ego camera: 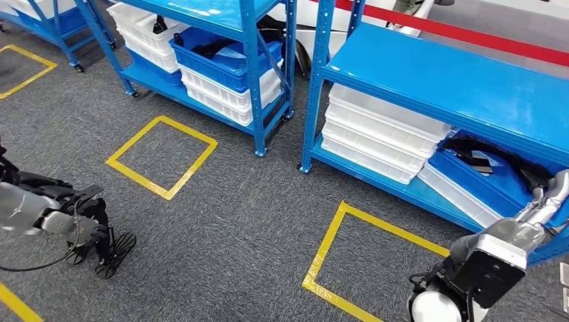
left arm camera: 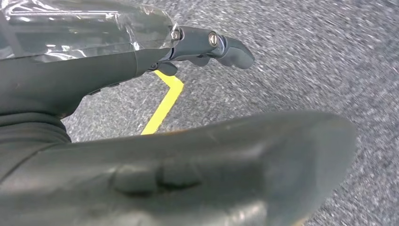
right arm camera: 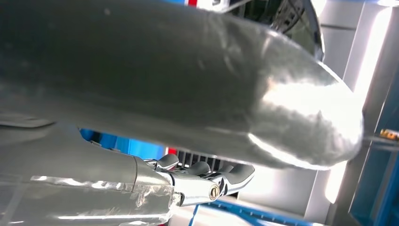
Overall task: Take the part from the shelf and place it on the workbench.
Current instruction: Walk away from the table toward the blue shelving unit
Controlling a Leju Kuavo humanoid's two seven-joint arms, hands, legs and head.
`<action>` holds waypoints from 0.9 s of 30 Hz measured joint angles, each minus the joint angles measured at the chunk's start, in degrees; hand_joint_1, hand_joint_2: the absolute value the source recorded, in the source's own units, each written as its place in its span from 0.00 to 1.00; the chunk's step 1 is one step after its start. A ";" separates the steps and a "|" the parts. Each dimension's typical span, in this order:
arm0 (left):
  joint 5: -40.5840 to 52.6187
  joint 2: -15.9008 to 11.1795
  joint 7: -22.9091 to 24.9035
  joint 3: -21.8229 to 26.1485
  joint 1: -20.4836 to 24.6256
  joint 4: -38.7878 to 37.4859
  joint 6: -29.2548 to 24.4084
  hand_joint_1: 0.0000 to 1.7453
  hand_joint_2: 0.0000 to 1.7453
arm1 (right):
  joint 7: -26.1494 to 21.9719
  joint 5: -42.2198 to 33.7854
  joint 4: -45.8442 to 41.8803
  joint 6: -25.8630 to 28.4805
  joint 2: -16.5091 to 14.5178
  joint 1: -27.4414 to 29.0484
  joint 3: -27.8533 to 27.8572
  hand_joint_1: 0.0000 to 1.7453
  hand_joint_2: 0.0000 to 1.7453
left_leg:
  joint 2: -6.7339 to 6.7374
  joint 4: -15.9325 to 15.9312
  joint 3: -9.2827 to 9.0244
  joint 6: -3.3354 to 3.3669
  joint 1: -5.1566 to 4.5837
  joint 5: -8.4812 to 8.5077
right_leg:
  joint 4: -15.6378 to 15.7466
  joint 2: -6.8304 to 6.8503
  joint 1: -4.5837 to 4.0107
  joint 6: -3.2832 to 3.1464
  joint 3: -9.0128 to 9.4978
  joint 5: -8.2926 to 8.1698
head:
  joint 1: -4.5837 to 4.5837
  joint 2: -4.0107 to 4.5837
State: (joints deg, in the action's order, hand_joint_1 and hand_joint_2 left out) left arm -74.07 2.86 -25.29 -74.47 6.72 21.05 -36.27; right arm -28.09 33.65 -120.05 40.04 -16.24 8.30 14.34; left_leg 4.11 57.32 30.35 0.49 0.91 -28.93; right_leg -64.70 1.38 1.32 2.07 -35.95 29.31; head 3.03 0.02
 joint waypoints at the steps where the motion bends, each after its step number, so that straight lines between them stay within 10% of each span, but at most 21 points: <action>1: 0.00 0.01 0.00 0.00 0.03 0.00 0.02 0.00 0.00 | -0.01 0.01 0.02 0.00 -0.01 -0.02 0.01 0.00 0.00 | 0.47 0.34 -0.09 -0.40 -0.03 -0.35 | 3.08 0.86 -0.08 -0.16 1.53 -1.02 | 0.22 0.00; 5: 0.04 -0.02 0.00 0.00 0.16 0.00 0.04 0.00 0.00 | -0.05 0.06 0.07 0.00 -0.05 0.01 0.09 0.00 0.00 | 1.76 0.62 -0.71 -1.79 -0.15 -1.05 | 5.41 0.48 -0.44 -1.74 2.42 -1.27 | -0.24 0.00; 7: 0.07 -0.02 0.00 0.00 0.24 0.00 0.06 0.00 0.00 | -0.09 0.10 0.06 0.00 -0.08 0.02 0.10 0.00 0.00 | 0.34 2.26 -0.46 -2.43 0.12 -2.45 | 5.65 -0.55 -0.28 -2.49 2.52 -1.47 | -0.70 0.00; 12: 0.01 -0.02 0.02 0.00 0.02 -0.02 0.07 0.00 0.00 | -0.11 0.12 0.07 0.00 -0.13 0.04 0.09 0.00 0.00 | -3.42 16.99 6.65 -2.63 0.11 -8.65 | 5.70 -3.44 -0.48 -3.24 2.56 -1.57 | -2.21 0.00; 16: -0.11 -0.05 0.04 0.00 0.02 -0.01 0.07 0.00 0.00 | -0.10 0.14 0.08 0.00 -0.13 0.03 0.08 0.00 0.00 | -6.33 5.76 2.70 -1.23 -0.19 -1.35 | 5.59 -6.42 -0.66 -3.11 2.81 -1.51 | -2.68 0.00; 20: -0.19 -0.09 0.07 0.01 0.12 -0.02 0.08 0.00 0.00 | 0.09 0.24 0.09 0.00 -0.13 0.09 0.07 0.00 0.00 | -7.61 0.81 0.87 -0.50 -0.43 0.05 | 5.82 -8.73 -0.33 -1.88 2.43 -1.73 | -2.93 0.00; 23: -0.25 0.02 0.07 0.02 0.20 -0.02 0.09 0.00 0.00 | 0.26 0.28 0.09 0.00 -0.10 0.19 0.10 0.00 0.00 | -5.36 -0.48 0.26 0.43 -0.01 0.68 | 2.89 -5.45 -0.56 -1.22 1.08 0.22 | -2.45 0.00; 27: -0.33 0.02 0.07 0.02 -0.04 -0.02 0.09 0.00 0.00 | 0.39 0.27 0.17 0.00 -0.07 0.20 0.13 0.00 0.00 | -2.17 -0.66 0.09 0.77 -0.05 0.50 | -9.24 -1.95 -0.24 -0.45 -4.81 5.53 | -1.27 0.00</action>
State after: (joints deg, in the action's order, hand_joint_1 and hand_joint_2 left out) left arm -74.41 2.87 -25.22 -74.44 6.68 21.03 -36.17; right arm -27.69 33.92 -119.88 40.04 -16.31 8.51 14.46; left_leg 1.94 56.66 30.44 1.25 0.86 -28.43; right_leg -73.94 -0.57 1.08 1.62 -40.75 34.85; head 1.75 0.02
